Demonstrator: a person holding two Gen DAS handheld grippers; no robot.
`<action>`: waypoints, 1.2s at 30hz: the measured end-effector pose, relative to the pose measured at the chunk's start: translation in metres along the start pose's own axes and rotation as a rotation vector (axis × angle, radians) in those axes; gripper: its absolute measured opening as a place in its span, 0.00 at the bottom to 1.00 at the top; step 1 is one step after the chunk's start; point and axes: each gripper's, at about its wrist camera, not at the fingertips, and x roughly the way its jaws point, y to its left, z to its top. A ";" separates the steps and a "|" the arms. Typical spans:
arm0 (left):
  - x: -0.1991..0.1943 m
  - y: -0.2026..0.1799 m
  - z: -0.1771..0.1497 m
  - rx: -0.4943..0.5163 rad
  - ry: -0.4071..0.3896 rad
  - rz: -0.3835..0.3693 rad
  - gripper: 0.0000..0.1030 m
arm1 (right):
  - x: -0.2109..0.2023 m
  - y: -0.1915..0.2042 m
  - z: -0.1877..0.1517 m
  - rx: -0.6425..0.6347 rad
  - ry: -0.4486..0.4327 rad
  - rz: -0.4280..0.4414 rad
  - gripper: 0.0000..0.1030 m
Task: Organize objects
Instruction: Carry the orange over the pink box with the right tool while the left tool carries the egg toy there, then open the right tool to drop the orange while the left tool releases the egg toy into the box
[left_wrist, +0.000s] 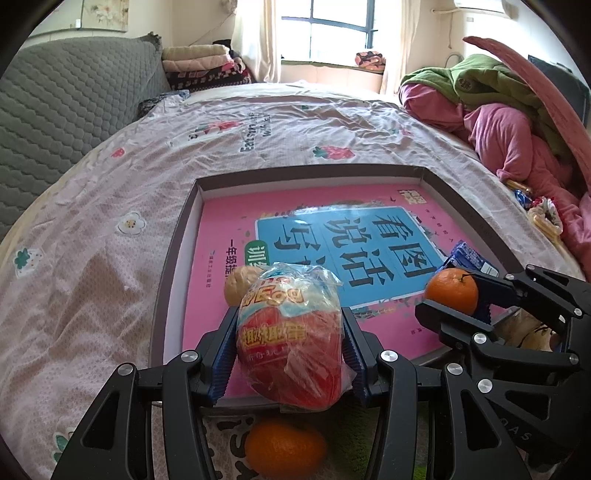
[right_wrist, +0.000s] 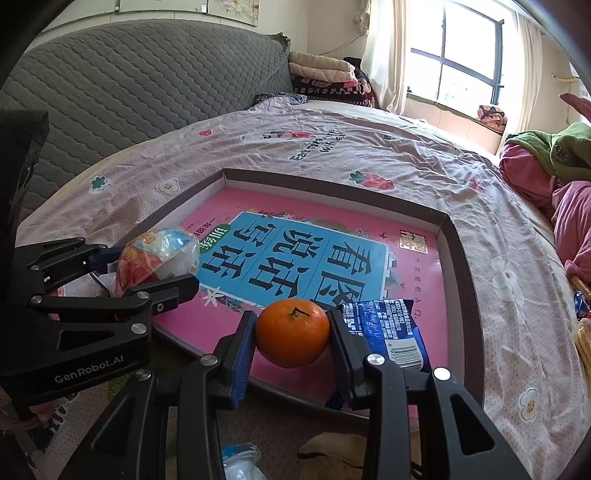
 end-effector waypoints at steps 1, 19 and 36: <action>0.001 0.000 0.000 0.000 0.004 0.000 0.52 | 0.000 0.000 0.000 0.000 0.001 0.000 0.38; -0.002 0.007 -0.001 -0.052 0.029 -0.053 0.52 | -0.001 0.002 -0.001 0.012 0.002 0.007 0.38; -0.011 0.012 -0.007 -0.085 0.050 -0.073 0.53 | -0.004 0.002 -0.001 0.015 0.010 0.009 0.38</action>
